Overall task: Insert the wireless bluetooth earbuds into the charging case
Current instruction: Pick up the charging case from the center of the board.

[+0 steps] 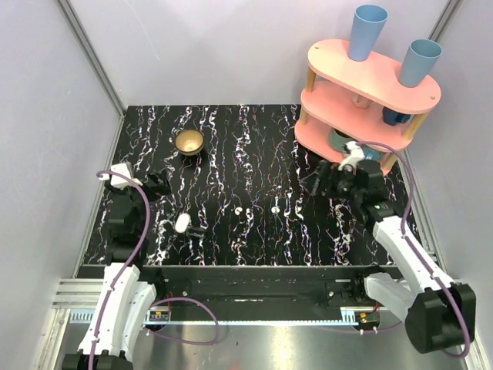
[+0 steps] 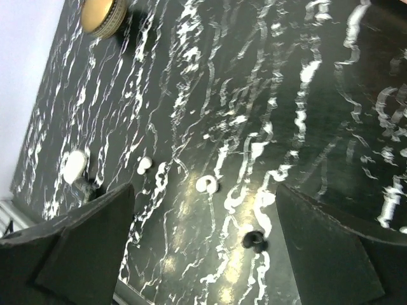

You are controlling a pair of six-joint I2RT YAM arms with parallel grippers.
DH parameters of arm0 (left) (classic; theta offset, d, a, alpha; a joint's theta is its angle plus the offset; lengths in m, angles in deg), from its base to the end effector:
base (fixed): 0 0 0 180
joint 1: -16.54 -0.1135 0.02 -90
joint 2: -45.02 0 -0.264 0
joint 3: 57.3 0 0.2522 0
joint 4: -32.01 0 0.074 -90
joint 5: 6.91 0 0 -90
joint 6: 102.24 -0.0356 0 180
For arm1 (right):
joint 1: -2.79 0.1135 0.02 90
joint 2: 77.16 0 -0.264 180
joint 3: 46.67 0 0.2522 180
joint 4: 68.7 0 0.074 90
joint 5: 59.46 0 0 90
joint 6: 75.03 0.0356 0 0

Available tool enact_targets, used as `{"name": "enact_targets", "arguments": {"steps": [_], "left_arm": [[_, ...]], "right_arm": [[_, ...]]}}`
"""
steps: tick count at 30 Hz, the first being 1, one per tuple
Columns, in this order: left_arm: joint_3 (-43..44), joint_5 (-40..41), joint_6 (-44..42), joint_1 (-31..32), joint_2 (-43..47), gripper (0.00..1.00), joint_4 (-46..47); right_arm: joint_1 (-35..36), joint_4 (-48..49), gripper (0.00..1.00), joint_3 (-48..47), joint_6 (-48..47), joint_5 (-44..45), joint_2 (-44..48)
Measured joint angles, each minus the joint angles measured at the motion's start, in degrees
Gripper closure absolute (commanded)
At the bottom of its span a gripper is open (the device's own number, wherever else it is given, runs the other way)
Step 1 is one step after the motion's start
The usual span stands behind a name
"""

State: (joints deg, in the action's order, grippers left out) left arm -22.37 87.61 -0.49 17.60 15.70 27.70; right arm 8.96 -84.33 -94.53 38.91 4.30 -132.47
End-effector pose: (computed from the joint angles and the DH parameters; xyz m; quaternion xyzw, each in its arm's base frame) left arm 0.1503 0.0000 0.2699 -0.0931 0.6928 -0.0523 0.7131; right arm 0.2143 0.0390 0.2563 0.0018 0.8221 0.3223 0.4693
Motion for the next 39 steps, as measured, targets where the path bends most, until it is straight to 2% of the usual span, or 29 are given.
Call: {"name": "enact_targets", "arguments": {"steps": [3,6,8,11,13,15,18,20,24,31,34,39], "left_arm": [[4.48,1.99,3.41,0.00,-0.46,0.01,-7.67],[11.39,-0.42,3.78,-0.07,-1.90,0.01,-14.78],[16.28,-3.82,3.56,-0.04,-2.86,0.01,-18.34],[21.94,-8.07,3.06,-0.04,-4.20,0.01,-23.67],[24.68,-8.72,3.63,-0.04,-5.44,0.01,-28.13],[25.79,-8.70,4.87,-0.04,-7.02,0.01,-32.13],[25.66,-9.14,5.90,-0.04,-8.52,0.01,-37.16],[25.05,-9.33,6.29,-0.04,-8.50,0.01,-39.19],[24.55,-8.04,7.23,-0.04,-5.64,0.01,-41.46],[22.62,-0.39,8.31,-0.04,3.04,0.01,-42.84],[21.92,4.57,9.84,-0.04,6.01,0.01,-43.65],[20.65,13.70,13.44,-0.04,9.62,0.01,-46.31]], "right_arm": [[10.71,-6.84,0.00,-6.78,-4.46,8.44,-2.69],[19.82,-12.37,0.00,-13.75,-9.18,17.14,-5.16],[22.12,-12.41,0.00,-15.17,-10.86,21.44,-4.13],[22.12,-8.35,0.00,-11.02,-8.17,26.93,1.07],[21.84,-5.75,0.03,-6.60,-7.67,26.45,4.76],[21.84,-5.55,0.00,-5.88,-8.35,23.32,4.31],[21.90,-8.68,0.00,-10.88,-10.36,18.71,-3.17],[22.05,-12.02,0.03,-17.40,-12.44,16.00,-12.31],[25.51,-15.93,0.01,-23.32,-16.59,15.06,-22.99],[41.72,-17.40,0.06,-26.75,-26.40,16.72,-33.94],[43.30,-15.41,0.10,-26.53,-29.57,15.50,-35.87],[45.86,-5.16,0.11,-24.57,-34.36,12.94,-36.24]]}}
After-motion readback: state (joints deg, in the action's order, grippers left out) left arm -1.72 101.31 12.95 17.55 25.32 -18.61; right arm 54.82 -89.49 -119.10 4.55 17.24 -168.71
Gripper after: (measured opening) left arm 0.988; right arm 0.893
